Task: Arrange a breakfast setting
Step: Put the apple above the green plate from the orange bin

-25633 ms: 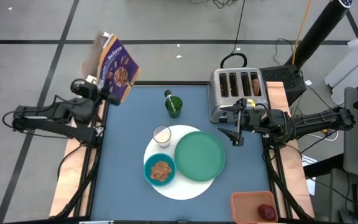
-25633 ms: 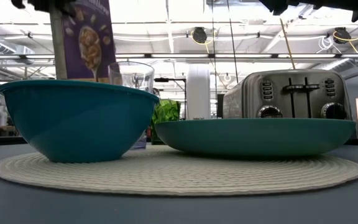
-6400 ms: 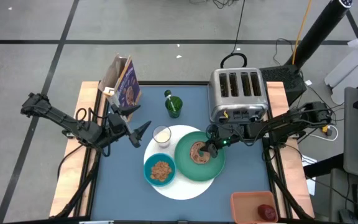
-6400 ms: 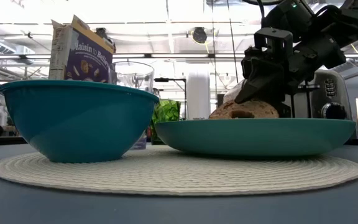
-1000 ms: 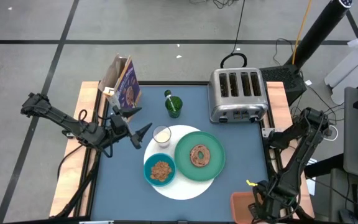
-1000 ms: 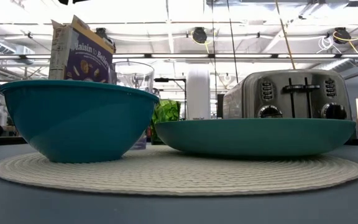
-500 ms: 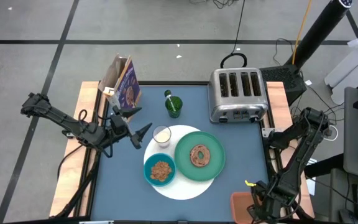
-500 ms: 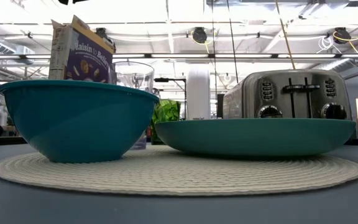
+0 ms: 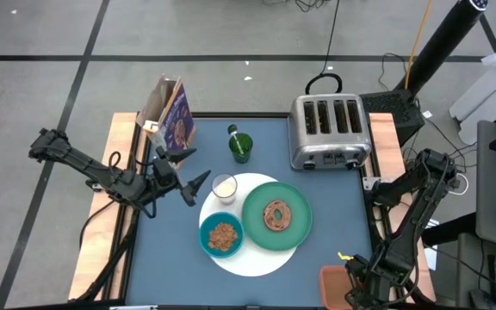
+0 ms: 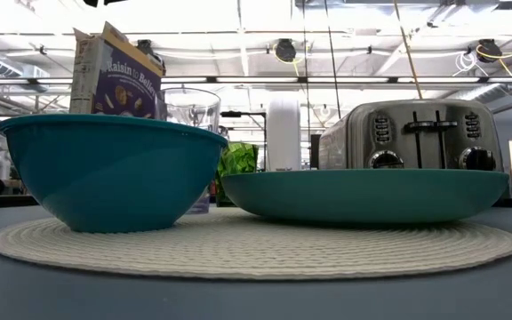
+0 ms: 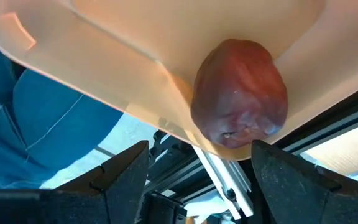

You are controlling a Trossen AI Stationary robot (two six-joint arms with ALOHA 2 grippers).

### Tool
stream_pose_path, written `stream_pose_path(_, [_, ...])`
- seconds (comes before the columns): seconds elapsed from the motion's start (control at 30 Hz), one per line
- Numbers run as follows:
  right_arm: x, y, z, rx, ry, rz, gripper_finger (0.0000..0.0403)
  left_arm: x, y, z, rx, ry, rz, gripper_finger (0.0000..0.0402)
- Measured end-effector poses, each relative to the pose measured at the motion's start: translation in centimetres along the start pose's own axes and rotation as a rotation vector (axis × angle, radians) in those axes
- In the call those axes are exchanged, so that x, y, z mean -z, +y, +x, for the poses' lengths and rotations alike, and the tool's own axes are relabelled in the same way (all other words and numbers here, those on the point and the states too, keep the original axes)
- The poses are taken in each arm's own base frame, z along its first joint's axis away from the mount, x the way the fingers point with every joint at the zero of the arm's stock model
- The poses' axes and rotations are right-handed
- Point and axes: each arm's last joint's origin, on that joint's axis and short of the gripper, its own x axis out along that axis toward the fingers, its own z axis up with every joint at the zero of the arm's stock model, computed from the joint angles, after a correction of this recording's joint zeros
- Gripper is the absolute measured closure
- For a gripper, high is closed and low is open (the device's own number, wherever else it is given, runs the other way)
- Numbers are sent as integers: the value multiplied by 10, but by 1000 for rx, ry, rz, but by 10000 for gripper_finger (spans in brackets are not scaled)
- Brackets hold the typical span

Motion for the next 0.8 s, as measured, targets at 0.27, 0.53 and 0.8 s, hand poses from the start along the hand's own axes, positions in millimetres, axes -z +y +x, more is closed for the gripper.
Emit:
stream_pose_path(0.27, [-3,-3,3,18,-8,9,128,0,0,0,0,0,0,11])
stream_pose_path(0.53, [-8,-9,7,60,-32,-32,128,0,0,0,0,0,0,11])
stream_pose_path(0.8, [-10,-13,6,93,-48,-28,128,0,0,0,0,0,0,11])
